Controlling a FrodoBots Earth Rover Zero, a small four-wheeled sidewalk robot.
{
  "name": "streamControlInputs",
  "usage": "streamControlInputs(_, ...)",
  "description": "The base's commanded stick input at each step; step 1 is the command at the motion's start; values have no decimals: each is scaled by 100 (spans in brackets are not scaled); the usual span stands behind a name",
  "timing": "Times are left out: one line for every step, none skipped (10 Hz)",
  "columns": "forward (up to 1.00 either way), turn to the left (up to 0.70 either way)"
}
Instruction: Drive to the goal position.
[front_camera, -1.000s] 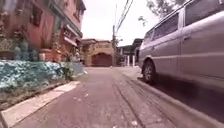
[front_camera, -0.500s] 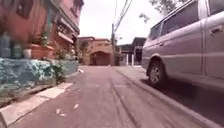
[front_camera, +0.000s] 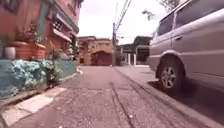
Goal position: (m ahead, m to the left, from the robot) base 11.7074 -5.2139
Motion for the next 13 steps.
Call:
streamControlInputs(100, -11)
streamControlInputs(100, -27)
streamControlInputs(100, -27)
streamControlInputs(100, -8)
streamControlInputs(100, 0)
streamControlInputs(100, 0)
streamControlInputs(100, 0)
streamControlInputs(100, 0)
streamControlInputs(100, 0)
streamControlInputs(100, -7)
streamControlInputs(100, -27)
streamControlInputs(100, -24)
streamControlInputs(100, -10)
